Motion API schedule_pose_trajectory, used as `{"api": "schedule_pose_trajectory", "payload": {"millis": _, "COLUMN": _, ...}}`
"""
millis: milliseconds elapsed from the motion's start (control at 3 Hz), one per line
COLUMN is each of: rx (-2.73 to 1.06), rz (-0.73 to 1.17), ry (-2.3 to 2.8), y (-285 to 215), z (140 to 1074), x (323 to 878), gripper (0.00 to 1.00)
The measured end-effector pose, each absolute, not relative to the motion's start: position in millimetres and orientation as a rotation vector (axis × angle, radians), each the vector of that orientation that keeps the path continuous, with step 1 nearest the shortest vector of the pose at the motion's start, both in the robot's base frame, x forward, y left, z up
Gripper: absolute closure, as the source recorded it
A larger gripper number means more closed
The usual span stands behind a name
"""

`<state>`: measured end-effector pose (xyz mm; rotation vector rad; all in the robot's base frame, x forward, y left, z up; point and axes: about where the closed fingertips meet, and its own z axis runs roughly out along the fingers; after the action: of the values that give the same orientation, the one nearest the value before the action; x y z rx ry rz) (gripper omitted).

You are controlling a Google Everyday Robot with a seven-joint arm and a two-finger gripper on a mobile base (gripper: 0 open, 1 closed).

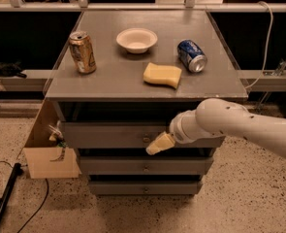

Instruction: Open top drawer

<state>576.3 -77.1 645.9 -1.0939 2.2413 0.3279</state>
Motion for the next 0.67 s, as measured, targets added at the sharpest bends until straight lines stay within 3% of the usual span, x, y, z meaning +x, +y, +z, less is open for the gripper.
{"api": "schedule_pose_trajectory", "payload": {"millis": 333, "rx": -1.094, "rz": 0.328, "ry": 2.241, "y": -77.1, "z": 645.9, "x": 576.3, "gripper": 0.14}}
{"api": "schedule_pose_trajectory", "payload": {"millis": 667, "rx": -1.094, "rz": 0.328, "ry": 2.241, "y": -77.1, "z": 645.8, "x": 576.3, "gripper": 0.38}}
